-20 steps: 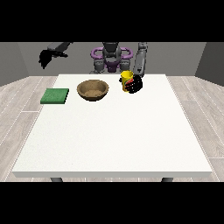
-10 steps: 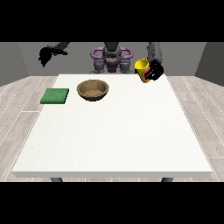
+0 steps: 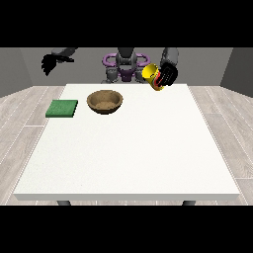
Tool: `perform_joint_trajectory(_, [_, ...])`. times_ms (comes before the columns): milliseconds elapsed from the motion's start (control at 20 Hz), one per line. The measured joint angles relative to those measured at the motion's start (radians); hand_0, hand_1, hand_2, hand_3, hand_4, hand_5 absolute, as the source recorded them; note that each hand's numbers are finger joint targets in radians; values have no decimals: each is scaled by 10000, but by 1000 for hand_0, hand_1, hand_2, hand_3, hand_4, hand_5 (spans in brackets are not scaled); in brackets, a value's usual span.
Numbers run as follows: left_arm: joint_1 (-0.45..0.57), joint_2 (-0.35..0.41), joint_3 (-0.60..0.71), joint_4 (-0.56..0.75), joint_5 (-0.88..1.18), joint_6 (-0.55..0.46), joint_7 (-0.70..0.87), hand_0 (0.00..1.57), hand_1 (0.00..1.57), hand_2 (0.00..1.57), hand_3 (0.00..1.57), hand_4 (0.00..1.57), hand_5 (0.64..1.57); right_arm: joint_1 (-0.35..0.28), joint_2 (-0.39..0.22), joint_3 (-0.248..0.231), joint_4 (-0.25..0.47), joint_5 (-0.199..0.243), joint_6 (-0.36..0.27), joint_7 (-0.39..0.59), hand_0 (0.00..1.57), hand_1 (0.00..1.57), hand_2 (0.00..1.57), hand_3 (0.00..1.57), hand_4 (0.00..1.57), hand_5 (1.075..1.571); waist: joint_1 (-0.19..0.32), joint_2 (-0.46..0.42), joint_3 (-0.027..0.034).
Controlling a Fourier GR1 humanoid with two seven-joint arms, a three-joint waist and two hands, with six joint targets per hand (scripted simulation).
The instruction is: Pick the cup and pour the ball into the bowl, then pick the bowl and place it on the pad
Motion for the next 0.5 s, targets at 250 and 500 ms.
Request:
perform_joint_trajectory(250, [-807,-432,-1043,142,-1730,62,1804,1559,1559,1571,1571,1571,1207,-134,-51,-4,392,48,87,-120,0,0,0,0,0,1570,-35,-277,5])
perform_joint_trajectory(500, [-1597,-773,-2350,441,-3759,-189,3280,1514,1514,1571,1571,1413,1378,-169,-114,-22,776,46,205,-101,0,0,0,0,0,1571,-109,-542,12])
